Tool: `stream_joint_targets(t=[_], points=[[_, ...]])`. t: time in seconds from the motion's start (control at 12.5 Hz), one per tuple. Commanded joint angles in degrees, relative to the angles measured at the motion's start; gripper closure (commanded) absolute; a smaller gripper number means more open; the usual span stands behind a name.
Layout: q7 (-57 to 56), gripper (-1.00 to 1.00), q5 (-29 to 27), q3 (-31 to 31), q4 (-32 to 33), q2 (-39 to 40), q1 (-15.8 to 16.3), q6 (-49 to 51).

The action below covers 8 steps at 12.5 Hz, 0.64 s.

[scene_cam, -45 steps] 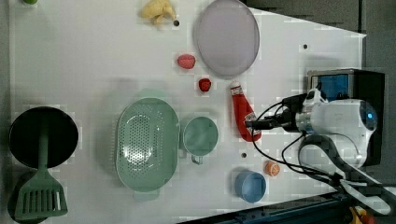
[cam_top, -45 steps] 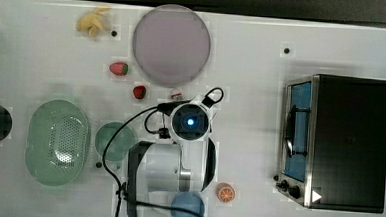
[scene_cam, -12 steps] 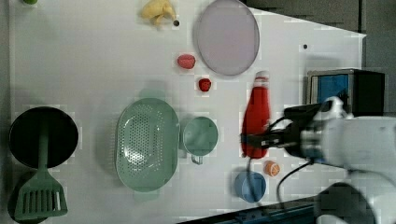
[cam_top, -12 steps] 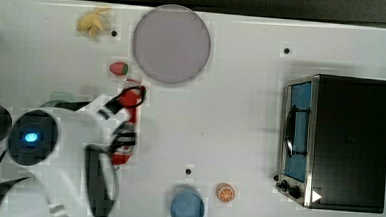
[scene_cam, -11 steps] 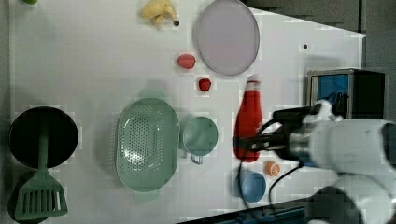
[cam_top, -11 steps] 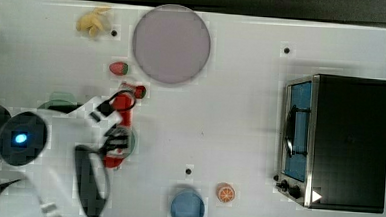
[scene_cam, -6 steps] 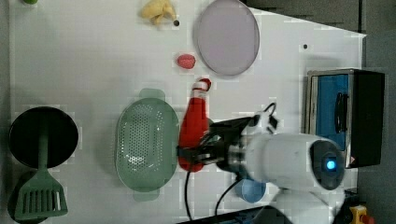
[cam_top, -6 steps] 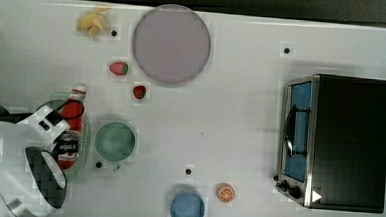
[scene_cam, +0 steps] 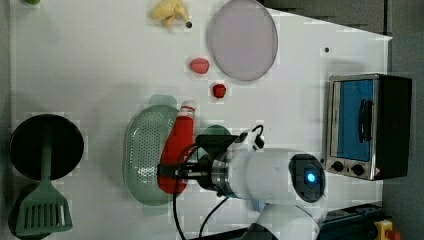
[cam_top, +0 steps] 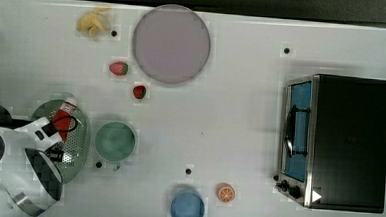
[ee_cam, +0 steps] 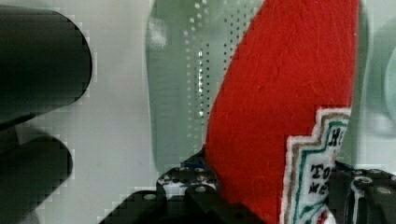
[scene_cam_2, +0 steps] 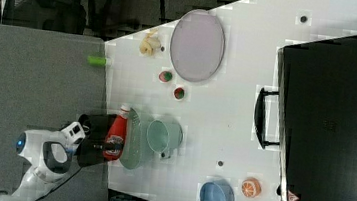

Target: Pick Ketchup from the table and place it in strainer.

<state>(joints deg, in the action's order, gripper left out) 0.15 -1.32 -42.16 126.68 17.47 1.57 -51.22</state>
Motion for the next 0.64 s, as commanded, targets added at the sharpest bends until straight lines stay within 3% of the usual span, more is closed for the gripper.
stream_joint_targets(t=[0.08,0.32,0.4,0.64], points=[[5.09,-0.26,1.34,0.21,-0.87,3.13,1.51,-4.98],[5.09,-0.88,4.39,1.42,-0.80,5.48,1.66,-5.40],[5.10,-1.00,4.38,1.40,-1.04,5.35,1.66,-5.54],[5.37,-1.00,4.26,1.56,-1.65,2.81,1.03,-5.38]])
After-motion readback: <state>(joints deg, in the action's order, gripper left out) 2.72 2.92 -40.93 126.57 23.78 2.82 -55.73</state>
